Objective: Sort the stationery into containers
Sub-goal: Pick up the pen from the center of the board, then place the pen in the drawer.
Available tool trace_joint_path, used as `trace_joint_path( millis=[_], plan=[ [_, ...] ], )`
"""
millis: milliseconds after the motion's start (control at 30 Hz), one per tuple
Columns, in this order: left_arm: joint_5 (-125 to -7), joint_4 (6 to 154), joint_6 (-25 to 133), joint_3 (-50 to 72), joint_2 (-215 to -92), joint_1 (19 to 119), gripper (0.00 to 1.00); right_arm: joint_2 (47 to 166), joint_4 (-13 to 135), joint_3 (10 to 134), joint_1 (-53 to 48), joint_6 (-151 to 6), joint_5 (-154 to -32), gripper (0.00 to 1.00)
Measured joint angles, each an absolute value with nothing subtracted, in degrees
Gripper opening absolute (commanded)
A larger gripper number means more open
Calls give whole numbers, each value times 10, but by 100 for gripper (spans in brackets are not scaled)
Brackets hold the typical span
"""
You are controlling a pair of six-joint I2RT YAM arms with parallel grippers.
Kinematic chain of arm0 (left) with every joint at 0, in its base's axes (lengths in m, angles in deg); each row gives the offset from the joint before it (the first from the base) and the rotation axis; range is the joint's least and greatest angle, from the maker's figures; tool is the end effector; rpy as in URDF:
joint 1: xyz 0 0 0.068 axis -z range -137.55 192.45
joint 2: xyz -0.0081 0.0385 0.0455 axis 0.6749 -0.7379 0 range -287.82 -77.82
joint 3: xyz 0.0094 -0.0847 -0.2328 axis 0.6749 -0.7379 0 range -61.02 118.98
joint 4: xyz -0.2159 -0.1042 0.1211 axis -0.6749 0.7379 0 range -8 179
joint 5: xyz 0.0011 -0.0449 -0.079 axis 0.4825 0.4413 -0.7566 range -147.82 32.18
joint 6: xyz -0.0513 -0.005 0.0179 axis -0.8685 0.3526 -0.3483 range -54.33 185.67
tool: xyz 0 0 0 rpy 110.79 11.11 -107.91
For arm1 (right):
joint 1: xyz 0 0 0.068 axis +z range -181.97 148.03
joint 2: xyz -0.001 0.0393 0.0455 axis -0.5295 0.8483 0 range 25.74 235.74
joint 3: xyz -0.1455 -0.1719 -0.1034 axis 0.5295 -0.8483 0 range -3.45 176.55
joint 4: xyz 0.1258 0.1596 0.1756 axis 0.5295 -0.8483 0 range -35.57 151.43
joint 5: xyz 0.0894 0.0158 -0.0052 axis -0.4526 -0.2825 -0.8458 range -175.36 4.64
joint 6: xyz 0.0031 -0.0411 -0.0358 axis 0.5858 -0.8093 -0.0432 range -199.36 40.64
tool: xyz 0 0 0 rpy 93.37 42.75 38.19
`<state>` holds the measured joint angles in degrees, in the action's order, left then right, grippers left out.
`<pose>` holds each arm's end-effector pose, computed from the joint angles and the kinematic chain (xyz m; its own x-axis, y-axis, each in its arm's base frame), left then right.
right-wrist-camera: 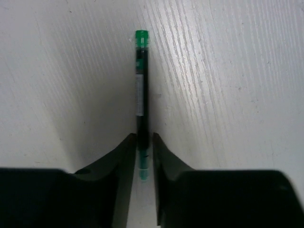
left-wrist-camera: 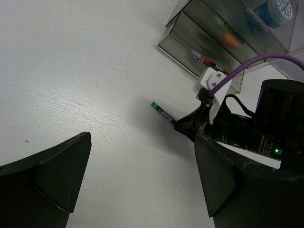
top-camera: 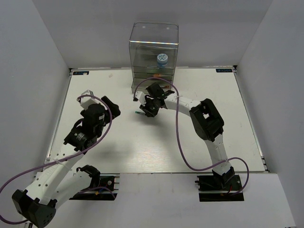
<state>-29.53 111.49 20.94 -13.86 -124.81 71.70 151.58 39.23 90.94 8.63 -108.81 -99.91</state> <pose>0.1851 -0.0839 0.2963 -0.3527 -0.5129 -0.7827 -0.2512 0.8576 -0.4488 0.3517 0.3135 0.1378 -0.1672 -0.7702 -0.6155 -0.9477 0.2978 -0.1151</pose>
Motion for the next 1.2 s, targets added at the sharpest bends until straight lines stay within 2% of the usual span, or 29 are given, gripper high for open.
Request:
trace_joint_path(
  millis=[100,433,800,1200],
  plan=[
    [-299,1113,205,-144,-1248,717,99,1516,391,909,84,-1098,-1007,0],
    [-310,1110,199,-156,-1249,717,99,1516,378,915,61,-1141,-1037,0],
    [-331,1090,190,-185,-1254,717,99,1510,379,1037,-9,-1233,-1036,0],
    [-344,1070,187,-185,-1272,717,99,1549,424,1105,-15,-1326,-989,0]
  ],
)
